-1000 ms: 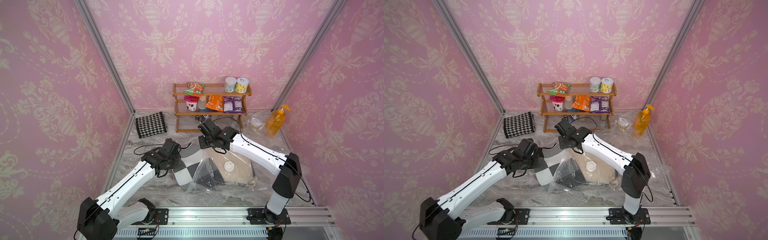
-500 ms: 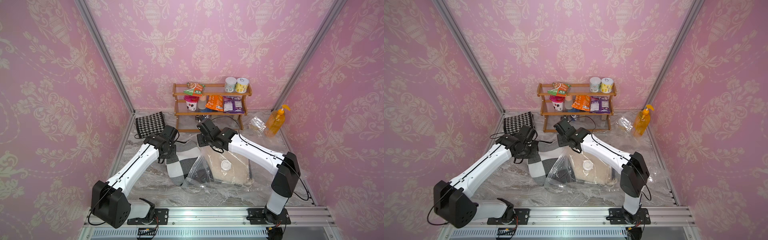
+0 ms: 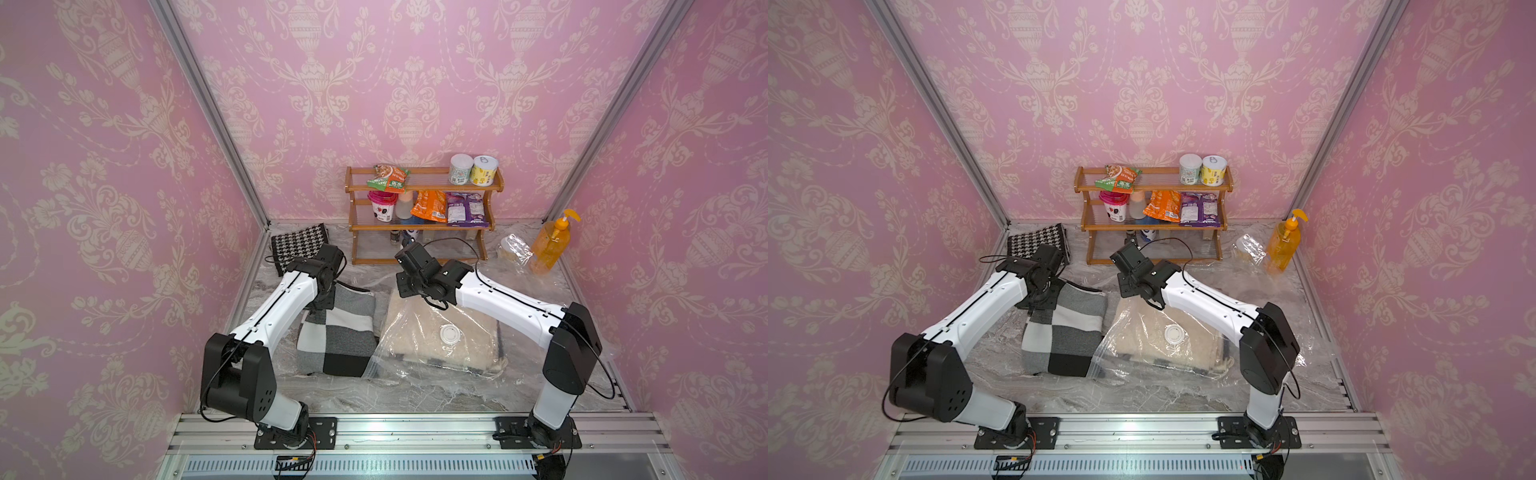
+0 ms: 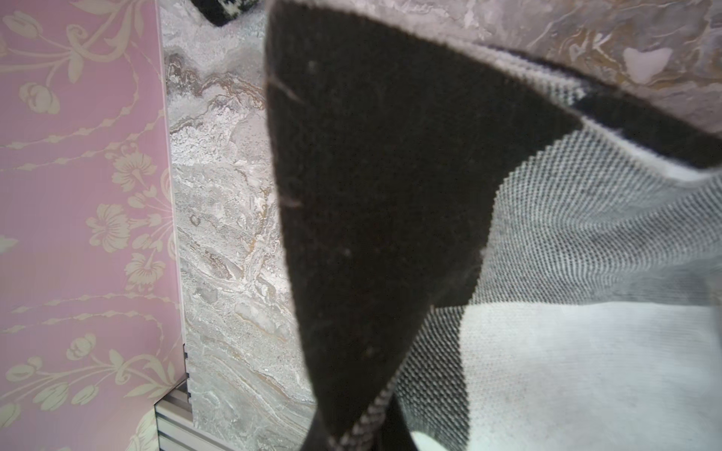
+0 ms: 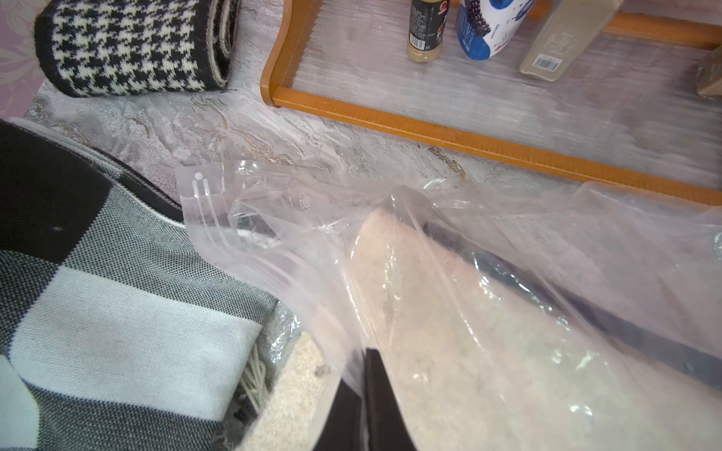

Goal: Take the scarf out of the vacuum bag
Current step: Take out the scarf from the vacuum bag, then place the scarf at the center of the board.

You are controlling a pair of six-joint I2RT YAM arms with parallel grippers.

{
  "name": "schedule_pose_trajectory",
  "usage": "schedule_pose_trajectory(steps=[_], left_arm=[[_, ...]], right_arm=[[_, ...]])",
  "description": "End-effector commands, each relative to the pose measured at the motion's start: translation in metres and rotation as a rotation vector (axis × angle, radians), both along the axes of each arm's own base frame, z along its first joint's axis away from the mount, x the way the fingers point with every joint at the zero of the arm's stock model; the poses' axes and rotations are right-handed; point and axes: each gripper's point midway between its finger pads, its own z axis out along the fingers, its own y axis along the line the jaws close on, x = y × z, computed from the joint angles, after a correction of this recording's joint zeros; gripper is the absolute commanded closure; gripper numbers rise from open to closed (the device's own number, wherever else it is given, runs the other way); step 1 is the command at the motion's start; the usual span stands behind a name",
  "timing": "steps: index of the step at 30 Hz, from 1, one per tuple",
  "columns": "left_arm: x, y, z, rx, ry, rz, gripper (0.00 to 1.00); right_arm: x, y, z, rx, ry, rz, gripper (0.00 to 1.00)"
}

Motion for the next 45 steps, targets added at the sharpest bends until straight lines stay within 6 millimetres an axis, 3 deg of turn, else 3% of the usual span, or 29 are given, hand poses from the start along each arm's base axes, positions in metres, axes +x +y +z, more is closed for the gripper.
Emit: schedule_pose_trajectory(steps=[1, 9, 16, 21, 31, 37, 45], left_arm=[[0.012, 0.024, 0.015, 0.118, -0.006, 0.003, 1.00], [0.028, 0.061, 0.021, 0.266, 0.015, 0.042, 1.00], [0.017, 0.095, 0.021, 0.278, 0.041, 0.124, 1.00], [0.027, 0.096, 0.020, 0.253, 0.039, 0.140, 1.00], [0.071, 0.098, 0.020, 0.213, 0.023, 0.156, 1.00], [0.067, 0.108, 0.012, 0.216, 0.061, 0.169, 1.00], [0.061, 0.120, 0.021, 0.243, 0.047, 0.177, 1.00]], right_arm=[[0.001, -0.008, 0.007, 0.022, -0.019, -0.022, 0.93], [0.000, -0.012, 0.007, 0.022, -0.017, -0.022, 0.93], [0.001, -0.015, 0.006, 0.026, -0.014, -0.022, 0.92], [0.002, -0.014, 0.002, 0.034, -0.003, -0.017, 0.92], [0.003, -0.020, 0.003, 0.037, -0.003, -0.022, 0.92], [0.003, -0.024, 0.001, 0.037, 0.001, -0.028, 0.92], [0.003, -0.020, -0.001, 0.055, 0.012, -0.021, 0.92]])
